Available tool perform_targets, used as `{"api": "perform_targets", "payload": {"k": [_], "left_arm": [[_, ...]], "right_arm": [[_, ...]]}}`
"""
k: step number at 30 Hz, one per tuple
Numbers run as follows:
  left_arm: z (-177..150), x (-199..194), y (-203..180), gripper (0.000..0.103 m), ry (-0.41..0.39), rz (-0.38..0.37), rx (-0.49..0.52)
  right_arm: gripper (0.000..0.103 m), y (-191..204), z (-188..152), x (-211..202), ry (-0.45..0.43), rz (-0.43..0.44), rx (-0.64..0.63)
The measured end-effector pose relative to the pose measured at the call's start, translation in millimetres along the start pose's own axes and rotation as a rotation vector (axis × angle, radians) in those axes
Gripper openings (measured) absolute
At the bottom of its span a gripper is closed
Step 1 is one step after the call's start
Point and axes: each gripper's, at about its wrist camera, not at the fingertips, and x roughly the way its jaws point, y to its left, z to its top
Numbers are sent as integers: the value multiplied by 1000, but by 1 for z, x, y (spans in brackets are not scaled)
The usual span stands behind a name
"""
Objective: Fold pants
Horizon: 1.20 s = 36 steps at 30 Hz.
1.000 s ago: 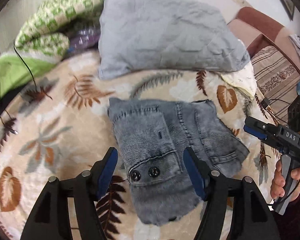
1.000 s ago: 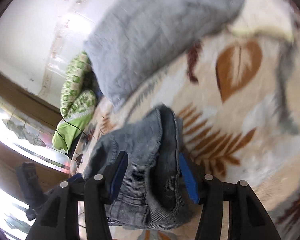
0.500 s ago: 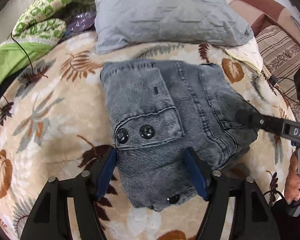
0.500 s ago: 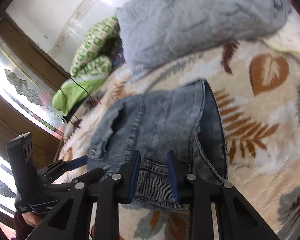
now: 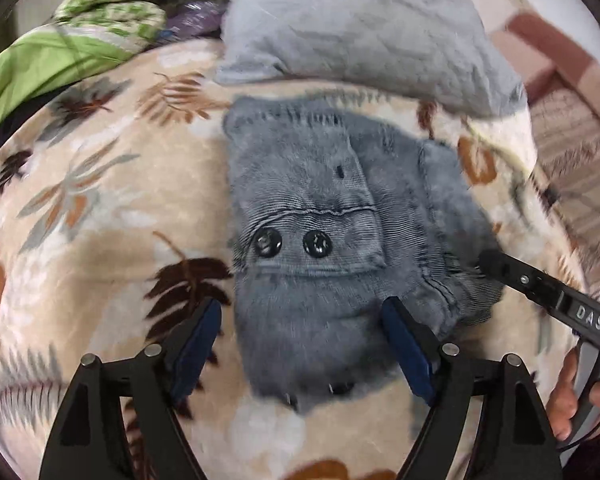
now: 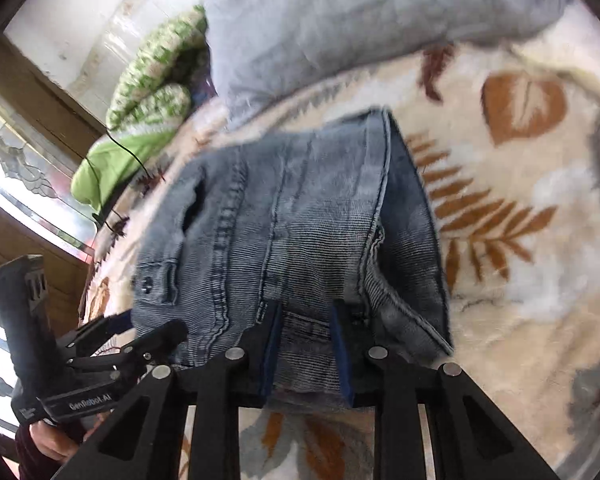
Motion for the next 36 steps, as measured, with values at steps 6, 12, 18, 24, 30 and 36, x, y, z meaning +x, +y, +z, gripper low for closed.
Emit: {"api": "perform_targets", "payload": {"k": [6,12,18,24,30,36], "left_arm": [[-26,-71,-4,83,-115,109,-15],[-60,-136,-21,86,-278,258,34],[-88,-174,-26,89,-373,315,26],[-110,-205,-26,90,-447,355,-13],[-120,-227,-27,91,-496,367,-11],[-124,-238,-29,91,-517,340,-1]], "right_arm": [[30,27,-24,-81,-188,2,-49],[31,57,-55,-130,-258,-27,-68],[72,80,-89,-155,-314,-107,-98],[72,104,-112,-169,-346,-146,-142],[72,123,-122,-184,-414,-180,-183],[72,132,-126,-190,-439,-177,-201]]}}
